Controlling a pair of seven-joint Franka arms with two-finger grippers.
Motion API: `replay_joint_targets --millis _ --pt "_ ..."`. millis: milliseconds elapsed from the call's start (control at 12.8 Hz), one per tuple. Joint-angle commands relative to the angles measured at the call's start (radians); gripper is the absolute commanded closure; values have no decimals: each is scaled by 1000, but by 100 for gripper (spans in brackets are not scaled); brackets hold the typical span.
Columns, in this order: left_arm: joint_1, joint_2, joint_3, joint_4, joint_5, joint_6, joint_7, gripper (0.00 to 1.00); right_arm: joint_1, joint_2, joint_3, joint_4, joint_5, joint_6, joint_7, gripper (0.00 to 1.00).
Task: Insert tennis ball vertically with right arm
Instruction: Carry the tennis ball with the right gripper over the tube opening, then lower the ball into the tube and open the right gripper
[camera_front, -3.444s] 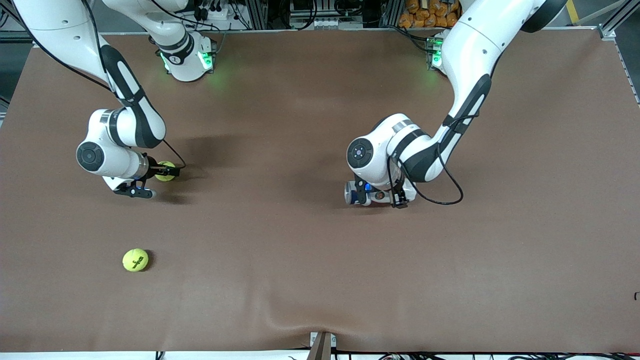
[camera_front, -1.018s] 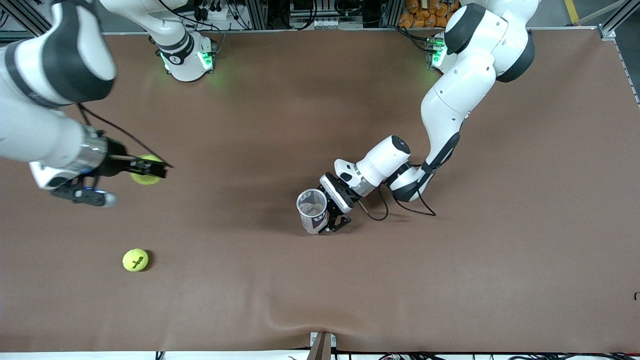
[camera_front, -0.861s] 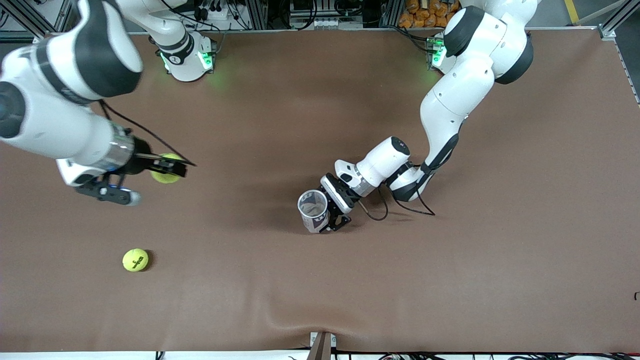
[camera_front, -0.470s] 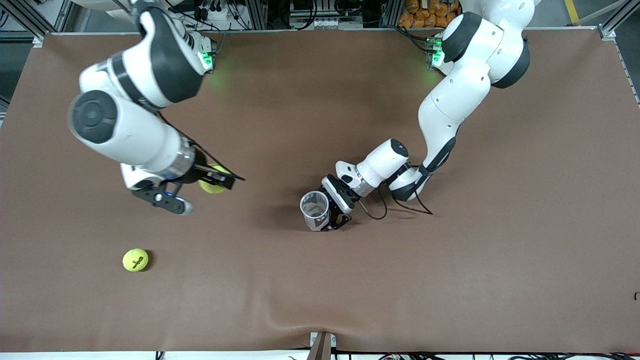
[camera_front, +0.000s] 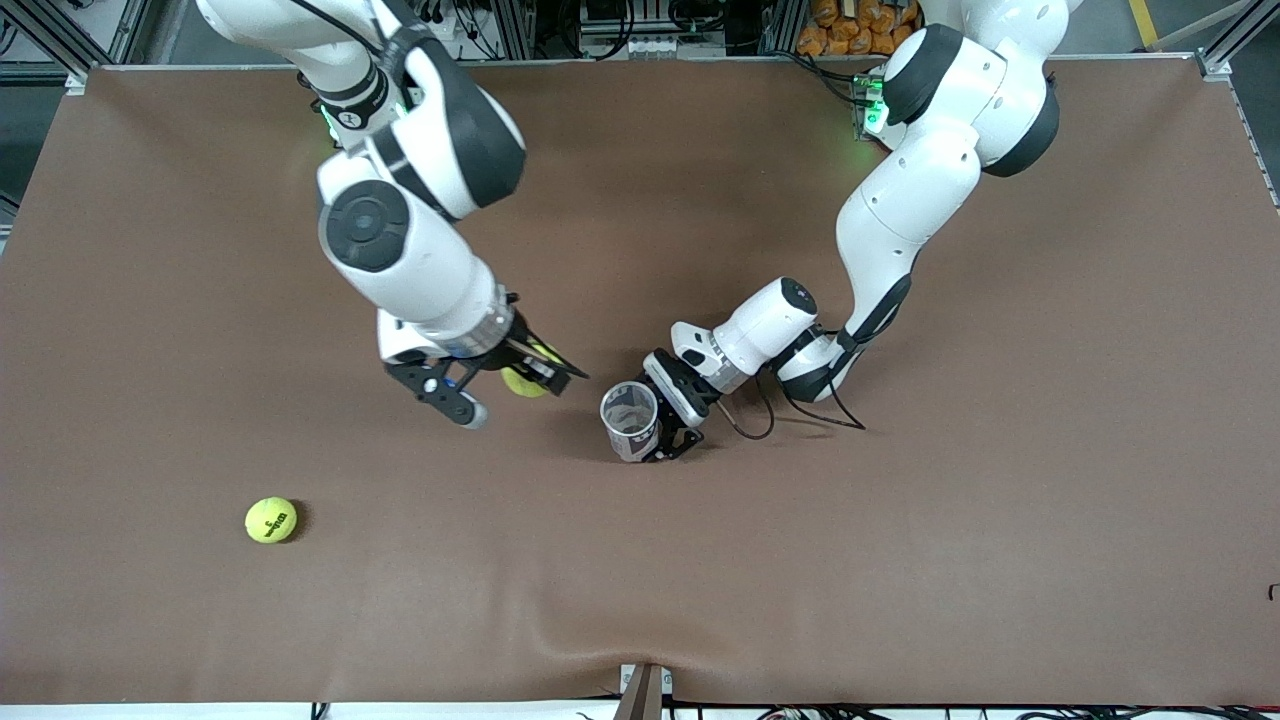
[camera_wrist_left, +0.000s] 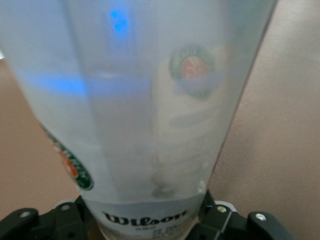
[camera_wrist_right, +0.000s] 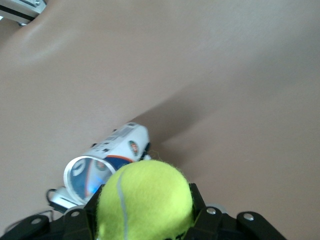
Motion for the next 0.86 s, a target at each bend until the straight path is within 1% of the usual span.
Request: replay_joint_targets --millis 0,78,391,783 --pt "-11 28 20 13 -1 1 -4 20 51 60 -9 46 13 80 136 48" --pt "-11 28 20 13 -1 1 -4 19 65 72 -10 46 13 111 169 48" --pt "-9 28 20 15 0 1 -3 19 91 138 -10 64 12 244 184 48" --pt "-9 28 20 13 0 1 -3 19 110 157 -12 75 8 246 203 48"
